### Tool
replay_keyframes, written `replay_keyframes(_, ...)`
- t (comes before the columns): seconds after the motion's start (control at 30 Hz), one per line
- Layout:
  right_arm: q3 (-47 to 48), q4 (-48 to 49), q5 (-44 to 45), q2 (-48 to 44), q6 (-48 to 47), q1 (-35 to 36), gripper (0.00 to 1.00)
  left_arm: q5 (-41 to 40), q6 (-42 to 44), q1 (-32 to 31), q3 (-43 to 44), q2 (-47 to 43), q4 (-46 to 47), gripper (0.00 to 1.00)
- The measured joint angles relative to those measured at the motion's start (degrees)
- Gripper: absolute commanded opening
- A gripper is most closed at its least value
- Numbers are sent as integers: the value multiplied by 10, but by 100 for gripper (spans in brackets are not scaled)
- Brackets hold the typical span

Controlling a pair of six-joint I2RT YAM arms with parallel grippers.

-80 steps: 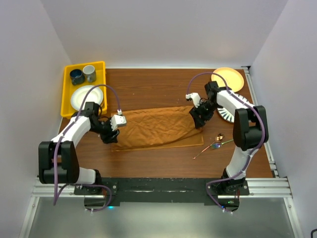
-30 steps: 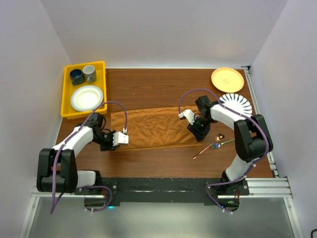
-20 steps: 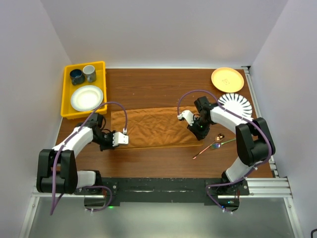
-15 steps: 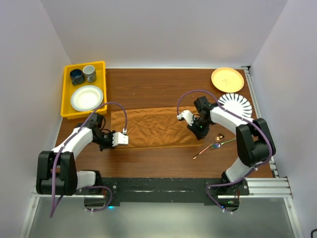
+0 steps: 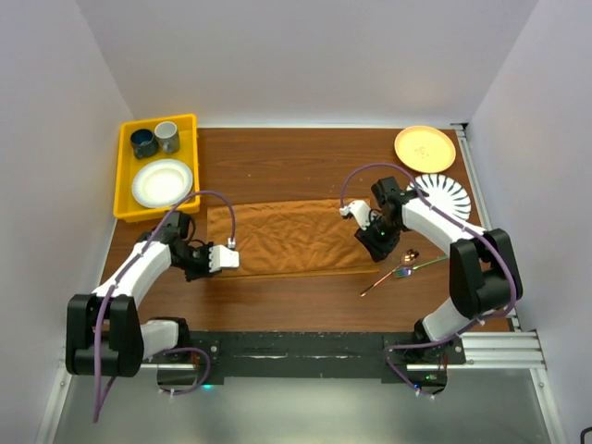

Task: Fold the napkin into a case and place the utensils inside
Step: Smooth out the rectangle-folded napkin at the center of the board.

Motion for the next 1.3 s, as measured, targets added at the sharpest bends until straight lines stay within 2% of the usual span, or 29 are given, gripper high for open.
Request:
replay_keyframes(0.27,3,3,1,35,65,-17,34,4,-13,1,0,-13,-2,41)
replay_keyframes(0.37,3,7,0,57,81,-17,33,4,-13,1,0,-13,-1,42)
replay_keyframes(0.6,16,12,-1,75,105,-19,18,3,-12,1,0,-6,9,39)
replay_keyframes(0.7,18,11,-1,75,109,-19,8,3,-12,1,0,-3,10,38)
replay_keyframes(0.73,18,11,-1,75,109,-19,0,3,-12,1,0,-1,10,38)
replay_keyframes(1.0,20,3,-10,73,111,-19,0,3,-12,1,0,0,10,36)
replay_keyframes(1.03,20,1,-13,72,111,-19,7,3,-12,1,0,0,10,38)
replay_keyframes(1.07,20,-2,-15,69,109,-19,18,3,-12,1,0,0,10,39)
replay_keyframes(1.1,20,-3,-16,65,108,-19,33,3,-12,1,0,0,10,40)
replay_keyframes(1.13,20,-6,-16,58,104,-19,39,3,-12,1,0,0,10,41)
replay_keyframes(1.2,20,-10,-17,37,96,-19,44,3,-12,1,0,0,10,42)
replay_keyframes(1.3,20,-10,-16,4,79,-14,46,3,-12,1,1,1,10,45)
